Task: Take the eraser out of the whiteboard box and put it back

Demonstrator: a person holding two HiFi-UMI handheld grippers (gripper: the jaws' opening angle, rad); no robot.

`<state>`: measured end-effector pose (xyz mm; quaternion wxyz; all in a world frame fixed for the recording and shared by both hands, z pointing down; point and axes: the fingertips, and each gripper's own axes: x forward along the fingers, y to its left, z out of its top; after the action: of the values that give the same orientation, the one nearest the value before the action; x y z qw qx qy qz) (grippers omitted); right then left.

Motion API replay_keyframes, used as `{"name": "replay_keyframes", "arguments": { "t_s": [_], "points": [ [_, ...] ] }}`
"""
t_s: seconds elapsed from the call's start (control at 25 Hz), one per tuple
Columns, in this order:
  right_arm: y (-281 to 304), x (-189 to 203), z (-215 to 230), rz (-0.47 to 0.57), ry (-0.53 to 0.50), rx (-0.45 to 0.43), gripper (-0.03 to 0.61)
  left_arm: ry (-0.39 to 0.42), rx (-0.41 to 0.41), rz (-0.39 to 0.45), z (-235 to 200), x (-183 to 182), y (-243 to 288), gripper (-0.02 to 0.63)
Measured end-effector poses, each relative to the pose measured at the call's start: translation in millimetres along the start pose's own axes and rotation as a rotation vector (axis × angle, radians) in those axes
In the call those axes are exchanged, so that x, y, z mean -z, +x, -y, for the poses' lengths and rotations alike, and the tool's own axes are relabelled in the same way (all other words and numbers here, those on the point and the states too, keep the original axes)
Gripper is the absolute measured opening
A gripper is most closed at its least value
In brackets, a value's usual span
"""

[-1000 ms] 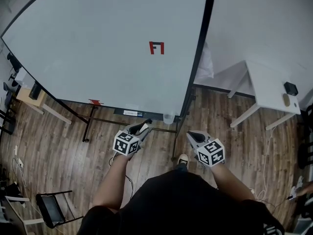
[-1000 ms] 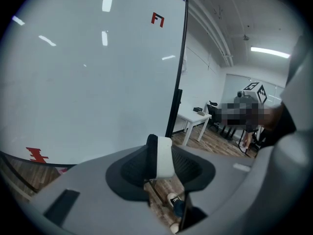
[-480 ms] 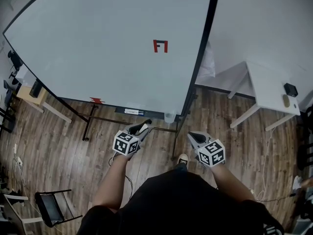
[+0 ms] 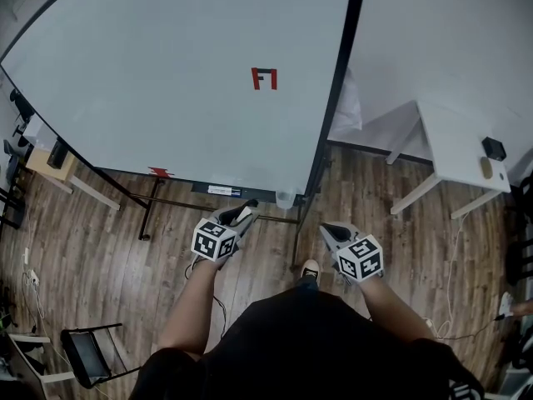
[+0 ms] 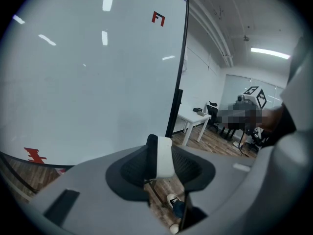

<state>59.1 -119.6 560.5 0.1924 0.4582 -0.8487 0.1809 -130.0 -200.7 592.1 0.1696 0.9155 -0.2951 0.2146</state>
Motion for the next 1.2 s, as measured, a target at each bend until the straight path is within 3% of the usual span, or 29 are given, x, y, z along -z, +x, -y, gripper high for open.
{"name": "replay_keyframes", "arguments": {
  "t_s": [1.2],
  "points": [
    [8.4, 12.3, 70.7, -0.053, 0.034, 0.006, -0.003, 0.026, 0.064, -0.014, 8.4, -51.9, 99.8, 0.15]
  ]
}}
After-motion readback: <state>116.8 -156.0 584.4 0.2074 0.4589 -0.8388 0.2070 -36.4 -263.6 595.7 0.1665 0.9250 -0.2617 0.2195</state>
